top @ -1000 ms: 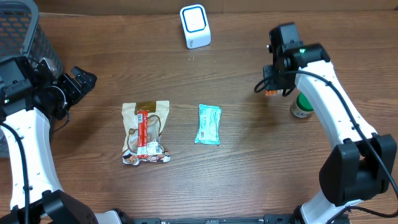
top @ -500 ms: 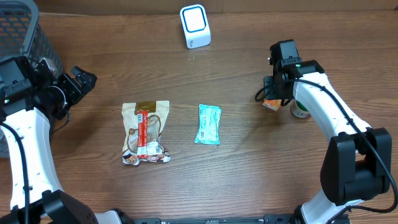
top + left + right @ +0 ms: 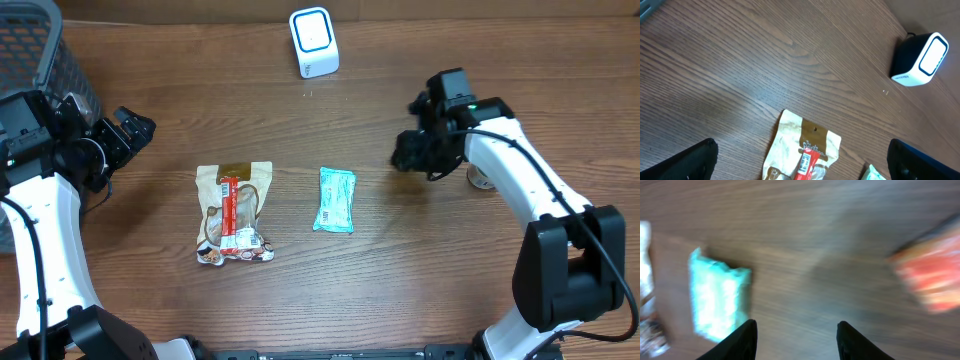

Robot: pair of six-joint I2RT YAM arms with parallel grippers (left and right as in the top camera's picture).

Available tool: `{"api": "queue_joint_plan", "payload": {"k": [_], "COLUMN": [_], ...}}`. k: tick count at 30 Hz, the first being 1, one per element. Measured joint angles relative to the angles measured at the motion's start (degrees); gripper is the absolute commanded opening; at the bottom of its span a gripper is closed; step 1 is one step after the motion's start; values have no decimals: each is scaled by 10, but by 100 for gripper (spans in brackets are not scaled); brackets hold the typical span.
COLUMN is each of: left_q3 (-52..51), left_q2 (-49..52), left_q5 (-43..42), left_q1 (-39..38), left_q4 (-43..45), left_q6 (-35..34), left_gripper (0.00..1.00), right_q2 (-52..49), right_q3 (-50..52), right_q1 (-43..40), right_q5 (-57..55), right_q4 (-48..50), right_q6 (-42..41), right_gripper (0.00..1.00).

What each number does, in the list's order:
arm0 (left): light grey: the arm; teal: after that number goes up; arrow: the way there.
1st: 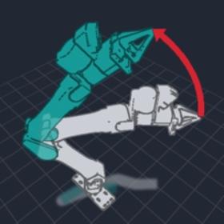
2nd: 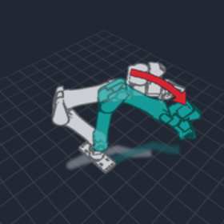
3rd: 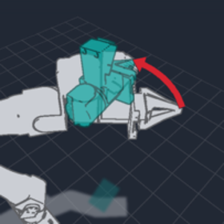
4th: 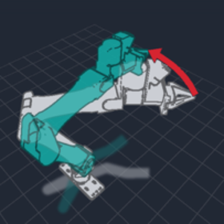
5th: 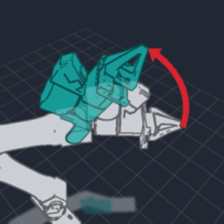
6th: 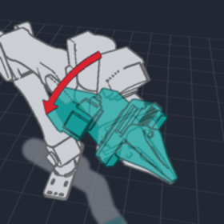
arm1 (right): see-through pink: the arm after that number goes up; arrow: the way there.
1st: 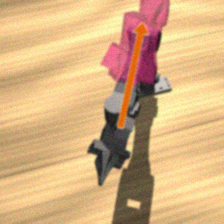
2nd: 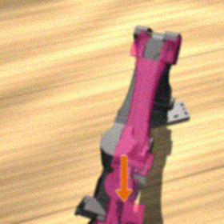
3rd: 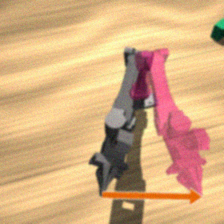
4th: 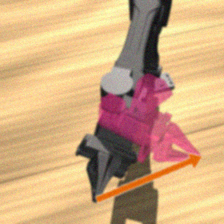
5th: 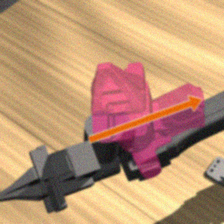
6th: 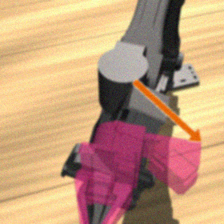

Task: Scan the item barcode
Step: 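Carry the pack right, set it down near the jar, release, then move the right gripper over the mint-green packet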

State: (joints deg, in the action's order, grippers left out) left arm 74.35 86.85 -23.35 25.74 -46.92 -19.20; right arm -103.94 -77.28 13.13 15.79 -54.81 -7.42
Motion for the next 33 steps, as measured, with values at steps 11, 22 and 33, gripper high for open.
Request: {"api": "queue_joint_plan", "payload": {"k": [11,22,33], "left_q3": [0,0,0], "left_q2": [0,0,0], "left_q5": [0,0,0], "left_q1": [0,0,0], "left_q4": [0,0,0], "left_q6": [0,0,0], "left_gripper": [100,100,100], "right_q2": [0,0,0], "right_q3": [3,103,139], "right_q1": [112,213,306], "right_q5": [31,-40,7], "right_q4": [-22,101,251], "right_q6": [-127,-275,-315], "right_gripper": [56,65,67]}}
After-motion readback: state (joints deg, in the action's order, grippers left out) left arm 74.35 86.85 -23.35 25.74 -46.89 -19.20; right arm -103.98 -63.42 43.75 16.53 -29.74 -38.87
